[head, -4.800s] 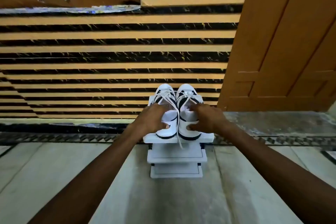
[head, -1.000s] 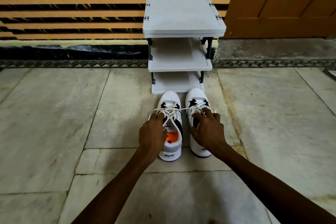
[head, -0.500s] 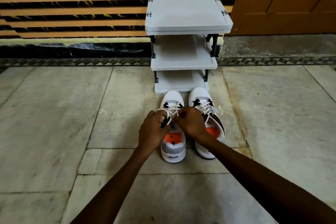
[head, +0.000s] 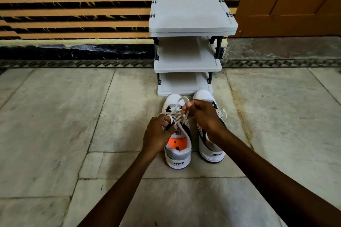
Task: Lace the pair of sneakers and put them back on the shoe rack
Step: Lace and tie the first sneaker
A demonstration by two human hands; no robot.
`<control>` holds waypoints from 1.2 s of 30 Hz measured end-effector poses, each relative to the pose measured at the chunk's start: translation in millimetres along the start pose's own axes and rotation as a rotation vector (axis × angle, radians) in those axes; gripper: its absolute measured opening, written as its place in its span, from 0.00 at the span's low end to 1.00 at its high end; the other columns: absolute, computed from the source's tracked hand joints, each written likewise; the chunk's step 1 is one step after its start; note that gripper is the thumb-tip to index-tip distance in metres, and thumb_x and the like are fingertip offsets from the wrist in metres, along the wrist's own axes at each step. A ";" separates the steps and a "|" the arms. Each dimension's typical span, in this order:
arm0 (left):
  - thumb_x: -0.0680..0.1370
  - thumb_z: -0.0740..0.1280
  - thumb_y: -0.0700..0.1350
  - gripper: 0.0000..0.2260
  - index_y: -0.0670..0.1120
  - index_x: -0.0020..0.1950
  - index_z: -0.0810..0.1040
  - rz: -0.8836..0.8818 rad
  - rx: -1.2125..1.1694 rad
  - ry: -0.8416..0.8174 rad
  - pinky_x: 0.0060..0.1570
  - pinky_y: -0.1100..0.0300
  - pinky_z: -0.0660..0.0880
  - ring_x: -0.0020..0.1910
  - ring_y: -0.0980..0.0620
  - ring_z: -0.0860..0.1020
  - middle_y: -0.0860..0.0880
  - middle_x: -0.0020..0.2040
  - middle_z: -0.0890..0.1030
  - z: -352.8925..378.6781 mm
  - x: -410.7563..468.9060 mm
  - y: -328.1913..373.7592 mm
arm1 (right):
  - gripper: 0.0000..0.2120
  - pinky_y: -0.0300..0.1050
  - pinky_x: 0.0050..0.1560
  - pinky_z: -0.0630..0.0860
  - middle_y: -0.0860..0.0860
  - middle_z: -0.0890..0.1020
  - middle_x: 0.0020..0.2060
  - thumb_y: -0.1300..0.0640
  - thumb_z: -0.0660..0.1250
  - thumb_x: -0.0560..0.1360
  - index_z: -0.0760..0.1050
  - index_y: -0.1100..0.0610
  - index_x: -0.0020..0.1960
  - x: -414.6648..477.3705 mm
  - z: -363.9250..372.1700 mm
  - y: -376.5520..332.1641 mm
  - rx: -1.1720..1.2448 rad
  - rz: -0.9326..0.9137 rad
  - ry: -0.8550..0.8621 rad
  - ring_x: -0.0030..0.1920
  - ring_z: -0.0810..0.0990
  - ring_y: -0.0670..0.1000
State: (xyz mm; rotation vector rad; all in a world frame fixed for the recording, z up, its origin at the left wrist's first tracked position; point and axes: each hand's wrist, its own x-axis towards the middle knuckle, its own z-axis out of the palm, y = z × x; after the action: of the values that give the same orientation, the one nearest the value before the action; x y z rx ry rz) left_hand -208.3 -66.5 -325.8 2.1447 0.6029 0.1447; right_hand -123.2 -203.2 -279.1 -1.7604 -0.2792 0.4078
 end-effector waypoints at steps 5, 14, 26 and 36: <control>0.75 0.70 0.47 0.03 0.49 0.43 0.78 -0.041 -0.165 0.004 0.40 0.68 0.69 0.41 0.58 0.77 0.54 0.41 0.80 0.4 3.7 6.7 | 0.13 0.34 0.38 0.77 0.59 0.84 0.39 0.58 0.62 0.80 0.80 0.66 0.48 -1.0 -3.2 -33.5 0.111 -0.156 0.030 0.37 0.81 0.43; 0.76 0.69 0.43 0.02 0.45 0.44 0.78 -0.079 -0.269 -0.004 0.46 0.61 0.71 0.44 0.53 0.77 0.51 0.41 0.80 -1.8 5.2 7.6 | 0.12 0.38 0.33 0.75 0.55 0.83 0.34 0.55 0.63 0.79 0.82 0.60 0.46 0.0 -6.2 -15.2 0.020 0.129 0.050 0.30 0.79 0.48; 0.77 0.69 0.43 0.05 0.46 0.45 0.84 0.228 -0.288 -0.007 0.41 0.71 0.75 0.39 0.64 0.81 0.54 0.39 0.84 -32.6 29.2 48.5 | 0.09 0.45 0.40 0.75 0.53 0.84 0.35 0.50 0.68 0.75 0.81 0.50 0.38 8.8 7.0 12.6 -0.597 -0.196 -0.329 0.37 0.80 0.50; 0.79 0.64 0.44 0.07 0.47 0.49 0.82 0.046 -0.073 -0.075 0.41 0.69 0.71 0.41 0.55 0.80 0.49 0.43 0.84 -31.1 29.4 19.0 | 0.19 0.43 0.36 0.73 0.57 0.84 0.31 0.48 0.67 0.76 0.82 0.62 0.36 15.5 13.6 5.2 -0.429 -0.104 0.004 0.31 0.81 0.51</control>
State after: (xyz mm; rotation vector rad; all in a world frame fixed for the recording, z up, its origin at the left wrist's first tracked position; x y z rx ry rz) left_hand -185.3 -39.5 -295.2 2.0840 0.4982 0.1092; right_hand -115.0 -186.0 -288.7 -2.1530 -0.4808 0.2817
